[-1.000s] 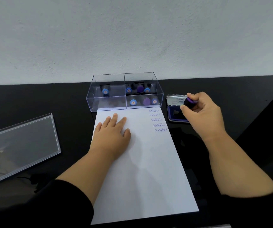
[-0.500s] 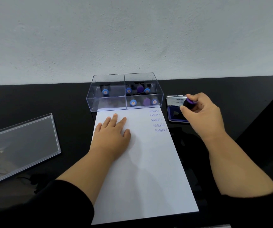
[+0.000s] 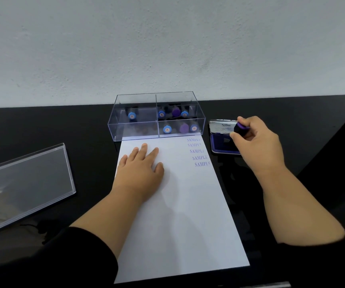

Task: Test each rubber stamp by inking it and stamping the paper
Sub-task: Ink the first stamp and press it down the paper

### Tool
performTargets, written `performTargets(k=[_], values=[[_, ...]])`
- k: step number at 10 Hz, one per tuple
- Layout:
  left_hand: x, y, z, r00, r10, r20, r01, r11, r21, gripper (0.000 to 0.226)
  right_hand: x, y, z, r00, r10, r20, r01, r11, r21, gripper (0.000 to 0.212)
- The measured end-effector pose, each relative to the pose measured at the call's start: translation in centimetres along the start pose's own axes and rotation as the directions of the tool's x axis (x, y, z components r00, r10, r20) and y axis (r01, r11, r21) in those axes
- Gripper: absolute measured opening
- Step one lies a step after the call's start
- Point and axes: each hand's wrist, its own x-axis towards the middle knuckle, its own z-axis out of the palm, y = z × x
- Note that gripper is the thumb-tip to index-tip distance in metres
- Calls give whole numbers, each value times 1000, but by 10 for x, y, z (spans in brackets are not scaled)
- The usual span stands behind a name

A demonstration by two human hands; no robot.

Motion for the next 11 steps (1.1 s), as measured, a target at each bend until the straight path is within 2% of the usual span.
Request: performTargets(k=[3,5,7,9,11], values=[[0,0,1,1000,3,-5,-3,1000,-10,53,10,1,5,997,-21,78,40,968,-247,32],[-3,0,-1,1000,6,-4,-6,1000,-29,50,6,-11,4,994,-25,103,60,935,-350,30],[-9,6,-6,1000,4,27,-4,1000,27,48,-6,-20,-10,989,25,147,31,929,-369,30],[-25,7,-2,995,26,98,-30,999,40,53,-25,-18,-18,990,42,132,7,936,-351,32],[-34,4,0,997,40,71,-42,998,36,53,-29,-17,-14,995,28,95,6,942,-335,35]])
